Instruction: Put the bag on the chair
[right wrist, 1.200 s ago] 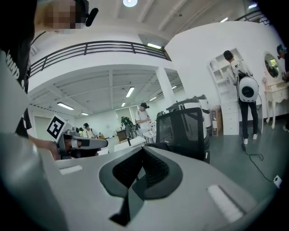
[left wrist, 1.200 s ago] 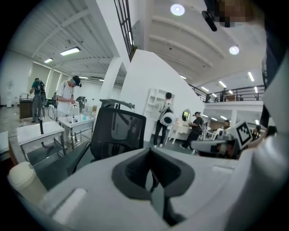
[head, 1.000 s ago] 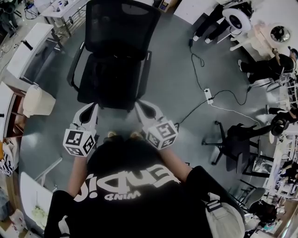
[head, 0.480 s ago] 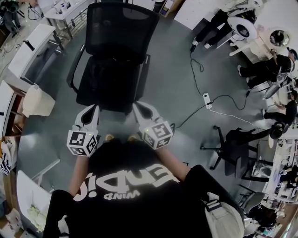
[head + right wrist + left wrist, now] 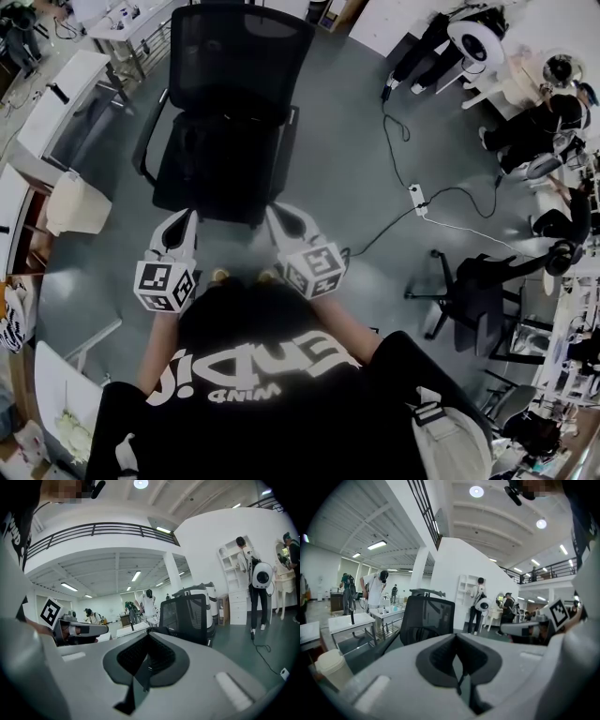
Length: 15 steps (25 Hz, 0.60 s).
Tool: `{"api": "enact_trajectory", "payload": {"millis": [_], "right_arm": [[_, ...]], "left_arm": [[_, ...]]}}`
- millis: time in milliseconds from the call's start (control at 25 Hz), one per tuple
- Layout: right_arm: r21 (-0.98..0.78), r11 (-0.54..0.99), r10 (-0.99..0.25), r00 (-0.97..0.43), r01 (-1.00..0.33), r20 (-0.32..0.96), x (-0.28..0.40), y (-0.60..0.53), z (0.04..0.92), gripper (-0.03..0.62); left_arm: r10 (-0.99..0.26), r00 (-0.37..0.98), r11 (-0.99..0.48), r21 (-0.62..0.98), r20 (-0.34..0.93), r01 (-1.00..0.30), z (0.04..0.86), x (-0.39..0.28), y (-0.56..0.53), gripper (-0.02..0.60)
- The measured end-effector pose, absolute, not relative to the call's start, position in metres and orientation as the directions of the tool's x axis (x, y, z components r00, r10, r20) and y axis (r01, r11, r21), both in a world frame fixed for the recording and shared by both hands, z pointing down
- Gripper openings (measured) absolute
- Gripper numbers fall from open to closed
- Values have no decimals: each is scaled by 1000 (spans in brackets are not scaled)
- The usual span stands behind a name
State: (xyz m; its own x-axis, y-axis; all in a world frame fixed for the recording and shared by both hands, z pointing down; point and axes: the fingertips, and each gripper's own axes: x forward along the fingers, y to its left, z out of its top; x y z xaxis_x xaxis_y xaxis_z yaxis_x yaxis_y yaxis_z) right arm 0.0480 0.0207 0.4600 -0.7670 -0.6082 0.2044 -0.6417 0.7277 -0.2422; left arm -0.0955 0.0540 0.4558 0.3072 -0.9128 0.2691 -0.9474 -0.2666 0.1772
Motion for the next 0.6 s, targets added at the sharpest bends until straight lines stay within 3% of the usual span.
{"api": "enact_trajectory", "payload": {"millis": [600], "right_arm": [[-250, 733, -594, -775, -632, 216, 53, 14, 465, 0]], "left_arm": [[-913, 294, -246, 194, 283, -950, 460, -91, 49, 2]]}}
